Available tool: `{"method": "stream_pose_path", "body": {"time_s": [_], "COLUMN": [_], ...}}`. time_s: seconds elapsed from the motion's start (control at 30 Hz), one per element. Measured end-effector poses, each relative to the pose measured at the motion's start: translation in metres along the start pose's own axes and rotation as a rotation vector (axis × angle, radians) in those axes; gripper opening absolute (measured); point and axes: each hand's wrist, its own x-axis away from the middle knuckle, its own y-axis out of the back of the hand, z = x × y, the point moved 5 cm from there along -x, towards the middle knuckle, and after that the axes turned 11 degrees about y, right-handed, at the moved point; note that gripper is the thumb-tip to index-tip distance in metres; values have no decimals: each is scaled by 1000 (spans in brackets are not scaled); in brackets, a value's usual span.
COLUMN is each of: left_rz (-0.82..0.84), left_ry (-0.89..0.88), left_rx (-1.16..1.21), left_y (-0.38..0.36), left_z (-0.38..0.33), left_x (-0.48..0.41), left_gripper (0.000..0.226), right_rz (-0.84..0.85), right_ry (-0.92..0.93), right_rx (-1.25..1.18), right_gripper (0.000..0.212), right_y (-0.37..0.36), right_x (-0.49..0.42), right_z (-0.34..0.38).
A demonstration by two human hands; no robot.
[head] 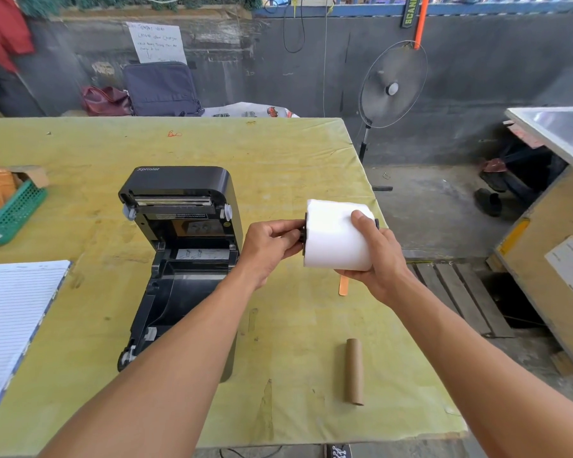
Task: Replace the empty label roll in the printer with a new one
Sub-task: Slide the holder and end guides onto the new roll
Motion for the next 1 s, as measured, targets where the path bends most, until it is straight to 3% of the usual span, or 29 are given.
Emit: {"method": "stream_pose_path", "body": {"time_s": [0.3, 0.43, 0.5, 0.63, 0.77, 0.9, 1.0], "left_rz": [-81, -92, -98, -188, -230, -265, -259], "left_ry": [130, 151, 121, -2, -55, -11, 55], "left_rx": [33, 64, -6, -154, -133, -32, 49], "left_y": [-7, -13, -19, -22, -19, -14, -12], "left_z": [5, 4, 3, -1, -3, -5, -9], "left_x": [3, 9, 13, 21, 26, 32, 35], "left_gripper": [10, 30, 40, 39, 39, 38, 34], "right_rz": [-9, -26, -30, -12, -17, -14, 14], "right_ry": [0, 16, 22, 47, 37, 180, 274], "right_rx": [13, 41, 52, 79, 45, 60, 49], "right_gripper": [77, 70, 72, 63, 79, 57, 53], "right_y": [-5, -6, -7, -13, -22, -28, -35], "right_x": [0, 1, 2, 4, 8, 16, 25], "right_z": [0, -1, -1, -1, 0, 9, 12]}}
